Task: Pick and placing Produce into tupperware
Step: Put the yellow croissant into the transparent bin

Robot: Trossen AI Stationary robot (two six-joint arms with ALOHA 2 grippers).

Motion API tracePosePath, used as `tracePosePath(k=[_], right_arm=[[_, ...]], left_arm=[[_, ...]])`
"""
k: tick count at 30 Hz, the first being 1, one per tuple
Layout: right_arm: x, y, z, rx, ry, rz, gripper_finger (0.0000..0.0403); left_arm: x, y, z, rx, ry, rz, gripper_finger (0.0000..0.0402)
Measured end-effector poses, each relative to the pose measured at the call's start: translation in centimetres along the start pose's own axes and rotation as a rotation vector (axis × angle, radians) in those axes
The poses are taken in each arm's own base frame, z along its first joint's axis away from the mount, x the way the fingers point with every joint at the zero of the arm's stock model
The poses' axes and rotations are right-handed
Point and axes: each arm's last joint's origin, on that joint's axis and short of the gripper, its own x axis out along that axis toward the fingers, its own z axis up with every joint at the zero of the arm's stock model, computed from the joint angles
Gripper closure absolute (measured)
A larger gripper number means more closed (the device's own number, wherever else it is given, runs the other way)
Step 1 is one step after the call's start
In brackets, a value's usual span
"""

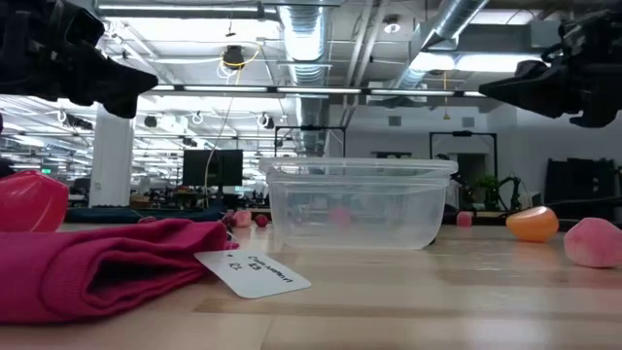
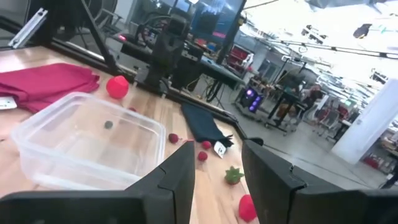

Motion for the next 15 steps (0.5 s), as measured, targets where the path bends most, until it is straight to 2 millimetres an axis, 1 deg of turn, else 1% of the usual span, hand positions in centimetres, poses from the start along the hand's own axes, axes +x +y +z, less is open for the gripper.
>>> tracePosePath(k=[2, 3, 4, 6, 9, 13, 15], right_arm=[[0.0, 0.0, 0.1, 0.017, -0.014, -0.003, 0.0246], [0.0, -0.1, 0.3, 0.101, -0.037, 0.008, 0.0246], [0.0, 0.0, 0.4, 0.221, -0.054, 0.033, 0.0246], [0.0, 0.2, 0.5, 0.444, -0.054, 0.067, 0.0246], [0.0, 0.0, 0.9, 0.528, -0.102, 0.056, 0.0246], [-0.1, -0.2, 1.2, 0.766, -0.123, 0.067, 0.0246], [-0.1, -0.3, 1.5, 0.823, -0.130, 0.074, 0.0246]], left_arm=[[0.0, 0.0, 0.2, -0.080, -0.016, -0.010, 0.0401], [0.0, 0.0, 0.2, -0.146, -0.017, -0.017, 0.0401], [0.0, -0.1, 0.2, -0.203, -0.016, -0.021, 0.0401], [0.0, 0.0, 0.4, -0.220, -0.035, -0.014, 0.0401], [0.0, 0.1, 1.0, -0.239, -0.102, 0.028, 0.0401], [-0.2, 0.3, 1.8, -0.376, -0.201, 0.050, 0.0401], [-0.2, 0.3, 1.8, -0.388, -0.203, 0.049, 0.0401]])
